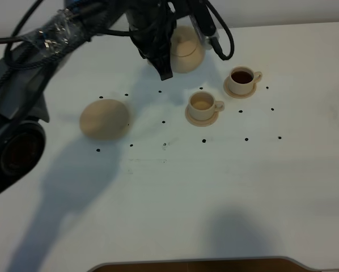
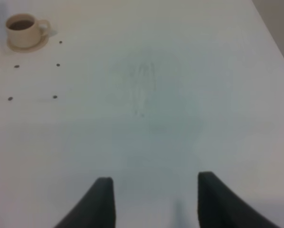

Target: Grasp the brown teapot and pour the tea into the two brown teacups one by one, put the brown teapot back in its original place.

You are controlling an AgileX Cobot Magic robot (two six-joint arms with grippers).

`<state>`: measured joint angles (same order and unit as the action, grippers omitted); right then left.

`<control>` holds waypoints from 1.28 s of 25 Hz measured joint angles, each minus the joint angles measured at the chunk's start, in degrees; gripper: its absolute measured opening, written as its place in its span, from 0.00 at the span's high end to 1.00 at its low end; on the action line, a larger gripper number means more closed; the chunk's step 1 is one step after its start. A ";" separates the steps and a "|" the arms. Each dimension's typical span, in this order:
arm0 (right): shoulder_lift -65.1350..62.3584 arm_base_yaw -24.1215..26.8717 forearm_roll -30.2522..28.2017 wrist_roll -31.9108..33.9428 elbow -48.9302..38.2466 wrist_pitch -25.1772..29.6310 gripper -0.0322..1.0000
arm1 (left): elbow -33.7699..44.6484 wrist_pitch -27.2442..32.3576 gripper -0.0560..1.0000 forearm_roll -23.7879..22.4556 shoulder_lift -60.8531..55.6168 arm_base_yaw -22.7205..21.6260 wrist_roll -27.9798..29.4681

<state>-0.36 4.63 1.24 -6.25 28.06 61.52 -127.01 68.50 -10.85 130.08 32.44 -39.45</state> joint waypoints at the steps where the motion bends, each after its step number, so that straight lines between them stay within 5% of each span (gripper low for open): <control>1: 0.00 0.00 0.00 0.00 0.00 0.00 0.58 | 0.95 0.00 0.83 1.23 -0.57 -0.35 0.00; 7: 0.00 0.00 0.00 0.00 0.00 0.00 0.58 | 14.31 -0.35 0.83 3.27 -6.14 -0.93 -0.71; 11: 0.00 0.00 0.00 0.00 0.00 0.00 0.58 | 22.54 -6.14 0.83 2.22 -8.40 -0.99 -1.38; 27: 0.00 0.00 0.00 0.00 0.00 0.00 0.58 | 38.45 -35.18 0.83 -19.18 -8.78 -1.43 -1.94; 32: 0.00 0.00 0.00 0.00 0.00 0.00 0.58 | 39.96 -40.09 0.83 -22.10 -8.72 -1.37 -1.94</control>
<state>-0.36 4.63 1.24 -6.25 28.06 61.52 -87.04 28.40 -32.95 121.36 31.07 -41.39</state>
